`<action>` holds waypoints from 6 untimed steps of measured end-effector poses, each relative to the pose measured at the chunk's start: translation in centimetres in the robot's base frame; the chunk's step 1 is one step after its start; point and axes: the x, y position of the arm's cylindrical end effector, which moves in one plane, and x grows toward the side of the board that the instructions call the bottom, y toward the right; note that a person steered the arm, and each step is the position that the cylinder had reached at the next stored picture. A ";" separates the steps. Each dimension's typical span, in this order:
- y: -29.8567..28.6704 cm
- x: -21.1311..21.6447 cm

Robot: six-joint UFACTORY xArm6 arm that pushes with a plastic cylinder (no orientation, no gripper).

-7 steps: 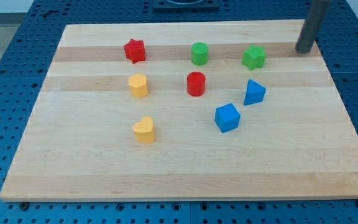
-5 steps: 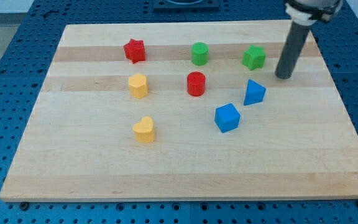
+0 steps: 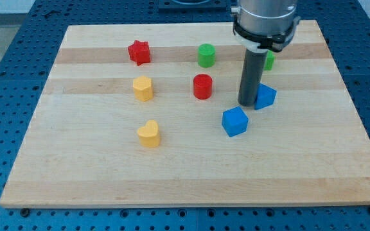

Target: Slide blue triangle towards bottom right

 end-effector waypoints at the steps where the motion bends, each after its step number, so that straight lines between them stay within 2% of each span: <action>1: 0.1 -2.0; 2: 0.8 -4.0; 5: 2.3 0.0; 6: 4.4 1.6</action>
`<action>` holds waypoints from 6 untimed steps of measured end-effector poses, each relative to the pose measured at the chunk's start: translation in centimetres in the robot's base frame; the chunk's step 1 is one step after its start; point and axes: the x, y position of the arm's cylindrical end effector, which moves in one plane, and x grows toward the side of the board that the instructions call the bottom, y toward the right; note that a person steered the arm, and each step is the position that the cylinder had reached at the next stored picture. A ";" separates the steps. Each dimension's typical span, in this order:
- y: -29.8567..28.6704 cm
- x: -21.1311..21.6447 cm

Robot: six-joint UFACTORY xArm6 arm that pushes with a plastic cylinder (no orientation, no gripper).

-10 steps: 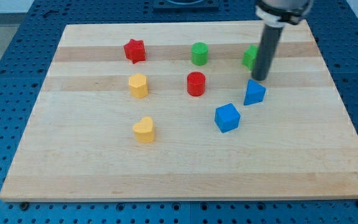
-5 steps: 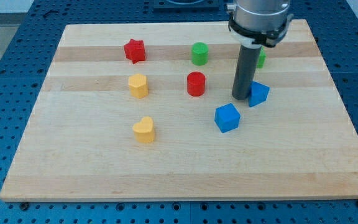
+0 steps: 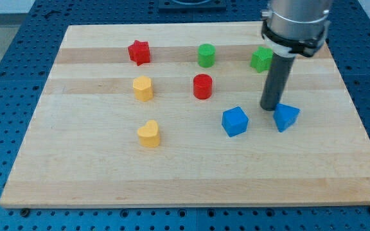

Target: Slide blue triangle towards bottom right

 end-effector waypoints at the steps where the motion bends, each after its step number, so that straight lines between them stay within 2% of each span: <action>1: 1.1 1.3; 4: 2.7 4.0; 6: 7.1 4.0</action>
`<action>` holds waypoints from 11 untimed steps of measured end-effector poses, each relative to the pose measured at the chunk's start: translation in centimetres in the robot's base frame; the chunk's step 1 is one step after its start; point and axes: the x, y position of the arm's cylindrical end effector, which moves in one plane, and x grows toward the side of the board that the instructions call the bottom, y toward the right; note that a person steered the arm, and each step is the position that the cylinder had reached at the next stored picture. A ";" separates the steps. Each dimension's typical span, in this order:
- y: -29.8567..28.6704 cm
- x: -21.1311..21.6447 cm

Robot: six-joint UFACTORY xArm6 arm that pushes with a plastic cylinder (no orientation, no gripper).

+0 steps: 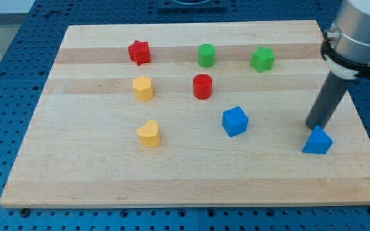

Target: Slide blue triangle towards bottom right

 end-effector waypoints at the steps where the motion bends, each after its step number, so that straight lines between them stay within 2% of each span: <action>1: -0.5 0.1; 3: -5.5 2.7; 11: -4.1 7.0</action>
